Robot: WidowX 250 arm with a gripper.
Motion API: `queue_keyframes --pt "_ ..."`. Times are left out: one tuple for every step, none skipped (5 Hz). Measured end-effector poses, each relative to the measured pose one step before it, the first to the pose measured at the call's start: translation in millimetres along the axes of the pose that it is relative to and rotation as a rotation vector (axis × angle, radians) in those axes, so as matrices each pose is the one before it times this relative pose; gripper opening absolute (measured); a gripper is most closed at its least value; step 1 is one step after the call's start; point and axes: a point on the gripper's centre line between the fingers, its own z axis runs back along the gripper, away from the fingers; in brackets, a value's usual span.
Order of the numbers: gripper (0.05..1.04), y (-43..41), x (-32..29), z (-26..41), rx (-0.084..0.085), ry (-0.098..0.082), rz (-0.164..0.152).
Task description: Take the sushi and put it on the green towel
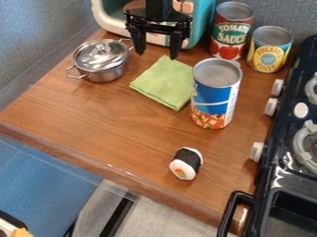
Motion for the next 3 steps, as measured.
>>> queue_keyframes --pt "0.998 -1.04 -7.7 -18.44 -0.0048 0.0511 -0.0011" --pt "0.999 -0.68 -31.31 -8.56 -0.057 0.0354 -0.0127" --pt "0.999 0.06 -30.65 27.81 -0.0013 -0.0507 -0.0294"
